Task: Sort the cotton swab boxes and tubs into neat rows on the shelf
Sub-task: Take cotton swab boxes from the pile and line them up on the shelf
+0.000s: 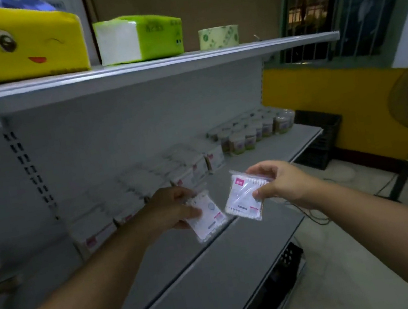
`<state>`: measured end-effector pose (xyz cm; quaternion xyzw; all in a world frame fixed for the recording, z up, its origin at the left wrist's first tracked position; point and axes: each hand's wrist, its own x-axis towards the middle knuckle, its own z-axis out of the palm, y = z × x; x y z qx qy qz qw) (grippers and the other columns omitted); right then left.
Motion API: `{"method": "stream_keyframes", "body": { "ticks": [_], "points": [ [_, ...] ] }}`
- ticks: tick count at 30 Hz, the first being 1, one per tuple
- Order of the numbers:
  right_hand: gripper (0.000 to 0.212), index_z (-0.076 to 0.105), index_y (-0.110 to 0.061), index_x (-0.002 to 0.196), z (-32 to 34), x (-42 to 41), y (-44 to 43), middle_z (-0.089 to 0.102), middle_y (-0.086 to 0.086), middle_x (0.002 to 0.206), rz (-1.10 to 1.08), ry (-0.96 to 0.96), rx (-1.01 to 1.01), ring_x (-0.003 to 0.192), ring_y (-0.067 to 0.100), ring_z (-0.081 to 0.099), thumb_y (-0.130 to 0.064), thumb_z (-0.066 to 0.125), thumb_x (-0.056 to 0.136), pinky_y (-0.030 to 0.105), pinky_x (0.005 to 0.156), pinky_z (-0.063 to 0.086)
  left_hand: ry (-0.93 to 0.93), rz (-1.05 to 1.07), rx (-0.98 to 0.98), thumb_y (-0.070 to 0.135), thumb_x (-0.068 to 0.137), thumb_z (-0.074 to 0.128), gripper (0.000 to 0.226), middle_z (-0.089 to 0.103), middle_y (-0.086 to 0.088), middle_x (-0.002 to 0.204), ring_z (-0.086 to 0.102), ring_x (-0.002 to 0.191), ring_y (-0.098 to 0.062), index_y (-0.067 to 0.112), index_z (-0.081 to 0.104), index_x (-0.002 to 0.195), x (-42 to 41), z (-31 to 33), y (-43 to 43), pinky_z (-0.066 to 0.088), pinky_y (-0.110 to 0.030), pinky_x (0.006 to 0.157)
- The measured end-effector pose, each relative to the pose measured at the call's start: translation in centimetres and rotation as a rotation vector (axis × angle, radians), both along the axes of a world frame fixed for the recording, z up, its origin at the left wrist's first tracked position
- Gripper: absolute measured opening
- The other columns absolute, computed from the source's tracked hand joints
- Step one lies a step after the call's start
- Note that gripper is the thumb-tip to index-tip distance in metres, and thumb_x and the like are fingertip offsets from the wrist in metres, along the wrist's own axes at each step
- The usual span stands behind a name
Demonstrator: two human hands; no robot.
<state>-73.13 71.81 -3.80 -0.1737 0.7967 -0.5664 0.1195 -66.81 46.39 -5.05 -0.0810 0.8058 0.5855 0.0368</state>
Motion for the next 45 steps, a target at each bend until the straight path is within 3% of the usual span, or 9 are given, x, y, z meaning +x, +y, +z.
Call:
{"method": "stream_keyframes", "body": {
  "ticks": [4, 7, 11, 15, 19, 24, 31, 35, 45],
  "points": [
    [0.036, 0.061, -0.022, 0.112, 0.4, -5.8, 0.2, 0.066, -0.003, 0.106, 0.035, 0.051, 0.082, 0.094, 0.014, 0.064, -0.008, 0.071, 0.081, 0.025, 0.076, 0.051, 0.001, -0.032, -0.100, -0.001, 0.072, 0.077, 0.029, 0.062, -0.007, 0.104, 0.065, 0.088, -0.023, 0.016, 0.062, 0.091, -5.0, -1.1, 1.2, 0.058, -0.038, 0.071],
    [0.036, 0.061, -0.029, 0.111, -0.2, -10.0, -0.3, 0.058, -0.011, 0.113, 0.040, 0.112, 0.183, 0.105, 0.006, 0.054, -0.016, 0.074, 0.080, 0.025, 0.085, 0.043, 0.126, -0.034, -0.374, 0.011, 0.072, 0.080, 0.033, 0.062, -0.006, 0.097, 0.059, 0.083, -0.016, 0.007, 0.066, 0.101, -7.9, -1.6, 1.8, 0.049, -0.027, 0.070],
    [0.045, 0.060, -0.016, 0.115, -1.4, -15.8, -0.6, 0.060, 0.000, 0.109, -0.106, 0.194, 0.186, 0.101, 0.014, 0.055, -0.009, 0.078, 0.074, 0.029, 0.085, 0.046, 0.271, 0.023, -0.597, 0.026, 0.076, 0.078, 0.045, 0.064, -0.005, 0.108, 0.055, 0.091, -0.012, 0.011, 0.065, 0.117, -10.2, -2.2, 2.8, 0.037, -0.018, 0.071],
    [0.030, 0.064, -0.020, 0.099, -2.0, -22.0, -1.1, 0.064, -0.003, 0.098, -0.024, 0.233, 0.221, 0.092, 0.015, 0.060, -0.015, 0.079, 0.073, 0.027, 0.074, 0.049, 0.386, 0.131, -0.844, 0.037, 0.078, 0.073, 0.042, 0.062, -0.008, 0.099, 0.053, 0.087, -0.018, 0.023, 0.065, 0.118, -13.4, -1.3, 3.6, 0.032, -0.023, 0.069],
    [0.025, 0.065, -0.027, 0.089, -3.2, -26.1, -2.5, 0.062, -0.016, 0.085, 0.204, 0.286, 0.202, 0.077, -0.002, 0.056, -0.017, 0.080, 0.073, 0.006, 0.056, 0.041, 0.296, 0.202, -1.001, 0.035, 0.081, 0.071, 0.036, 0.066, -0.010, 0.099, 0.057, 0.091, -0.024, 0.021, 0.068, 0.114, -16.3, -1.3, 4.1, 0.025, -0.026, 0.069],
    [0.037, 0.068, -0.017, 0.108, -3.9, -29.8, -4.2, 0.058, -0.005, 0.093, 0.402, 0.606, 0.348, 0.085, 0.008, 0.053, -0.024, 0.079, 0.073, 0.015, 0.066, 0.034, 0.128, 0.260, -1.141, 0.038, 0.089, 0.060, 0.044, 0.057, 0.001, 0.130, 0.051, 0.116, -0.018, 0.025, 0.055, 0.130, -18.1, -2.6, 3.8, 0.026, -0.026, 0.096],
    [0.025, 0.069, -0.007, 0.100, -4.0, -31.4, -5.2, 0.065, 0.010, 0.096, 0.577, 0.968, 0.298, 0.087, 0.026, 0.059, -0.014, 0.075, 0.076, 0.020, 0.070, 0.033, 0.065, 0.411, -1.412, 0.039, 0.090, 0.055, 0.042, 0.052, 0.004, 0.128, 0.045, 0.115, -0.018, 0.028, 0.054, 0.131, -18.3, -3.3, 4.7, 0.023, -0.029, 0.088],
    [0.025, 0.071, -0.006, 0.087, -5.1, -30.5, -5.8, 0.064, 0.012, 0.087, 0.644, 1.218, 0.313, 0.081, 0.031, 0.061, -0.017, 0.082, 0.067, 0.028, 0.069, 0.046, 0.016, 0.425, -1.485, 0.040, 0.089, 0.054, 0.044, 0.053, 0.001, 0.123, 0.046, 0.113, -0.022, 0.027, 0.053, 0.130, -18.5, -3.6, 5.1, 0.027, -0.034, 0.091],
    [0.025, 0.071, -0.009, 0.088, -4.3, -29.3, -5.3, 0.067, 0.010, 0.082, 0.651, 1.283, 0.435, 0.070, 0.030, 0.064, -0.020, 0.081, 0.069, 0.033, 0.065, 0.048, -0.139, 0.325, -1.531, 0.034, 0.089, 0.051, 0.050, 0.044, -0.004, 0.129, 0.036, 0.119, -0.025, 0.017, 0.044, 0.135, -18.5, -1.8, 6.3, 0.027, -0.035, 0.092]
  ]
}}
